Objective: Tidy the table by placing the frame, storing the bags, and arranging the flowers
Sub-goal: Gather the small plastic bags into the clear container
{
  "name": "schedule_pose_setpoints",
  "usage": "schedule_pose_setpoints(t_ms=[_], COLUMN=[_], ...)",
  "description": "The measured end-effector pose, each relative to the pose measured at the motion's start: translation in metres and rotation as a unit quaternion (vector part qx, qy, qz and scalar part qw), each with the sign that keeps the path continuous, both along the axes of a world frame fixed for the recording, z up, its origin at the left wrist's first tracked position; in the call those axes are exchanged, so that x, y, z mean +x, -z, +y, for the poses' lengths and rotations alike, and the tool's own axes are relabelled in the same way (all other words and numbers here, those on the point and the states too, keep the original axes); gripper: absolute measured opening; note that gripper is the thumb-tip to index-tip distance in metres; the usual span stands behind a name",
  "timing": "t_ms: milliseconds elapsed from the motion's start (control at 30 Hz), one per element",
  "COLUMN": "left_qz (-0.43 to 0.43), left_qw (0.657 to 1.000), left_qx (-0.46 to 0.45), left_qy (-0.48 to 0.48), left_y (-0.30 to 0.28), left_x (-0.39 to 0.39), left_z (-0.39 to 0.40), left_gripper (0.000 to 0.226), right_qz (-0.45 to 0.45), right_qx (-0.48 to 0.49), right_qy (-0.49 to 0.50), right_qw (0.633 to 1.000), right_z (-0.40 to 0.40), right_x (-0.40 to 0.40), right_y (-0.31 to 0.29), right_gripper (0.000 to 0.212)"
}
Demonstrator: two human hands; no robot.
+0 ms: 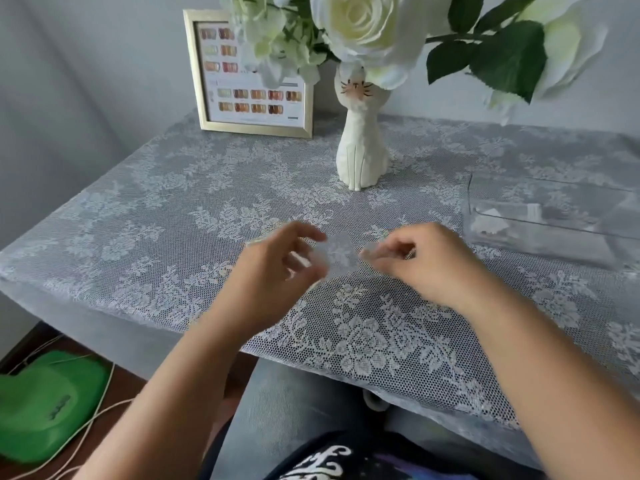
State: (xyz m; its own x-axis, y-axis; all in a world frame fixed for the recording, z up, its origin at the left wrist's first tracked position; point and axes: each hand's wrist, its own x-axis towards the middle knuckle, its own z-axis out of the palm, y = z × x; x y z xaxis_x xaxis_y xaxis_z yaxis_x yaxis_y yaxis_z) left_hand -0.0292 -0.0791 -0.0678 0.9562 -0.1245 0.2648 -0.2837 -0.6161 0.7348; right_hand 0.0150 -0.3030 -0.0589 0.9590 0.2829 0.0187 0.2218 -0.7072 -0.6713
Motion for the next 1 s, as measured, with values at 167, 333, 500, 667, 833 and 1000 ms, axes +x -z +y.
schedule_pose_setpoints(t_ms=[167, 333, 500, 667, 833, 1000], left_qz=[-0.012, -0.07, -0.158, -0.184, -0.048, 0.002], left_qw=[0.997, 0.989, 0.972, 0.968, 0.967, 0.951], left_qx=[-0.009, -0.023, 0.002, 0.042, 0.153, 0.22], left_qy=[0.078, 0.128, 0.172, 0.165, 0.199, 0.219], left_y=[-0.001, -0.015, -0.032, -0.044, -0.044, -0.045], left_x=[0.022, 0.051, 0.081, 0.107, 0.131, 0.14], left_z=[-0.057, -0.107, -0.157, -0.205, -0.225, -0.229], left_gripper=[0.027, 0.024, 0.032, 0.043, 0.045, 0.043], right_qz=[-0.039, -0.083, -0.127, -0.21, -0.098, -0.019], right_qx=[0.036, 0.004, -0.011, -0.043, -0.221, -0.254], right_qy=[0.111, 0.2, 0.309, 0.306, 0.209, 0.188], right_qw=[0.992, 0.976, 0.942, 0.928, 0.947, 0.949], right_z=[-0.054, -0.113, -0.172, -0.2, -0.228, -0.232], right_x=[-0.007, -0.01, -0.002, 0.011, 0.037, 0.047], right_y=[-0.006, -0.011, -0.01, -0.019, -0.023, -0.019], right_gripper=[0.013, 0.005, 0.012, 0.007, 0.01, 0.022])
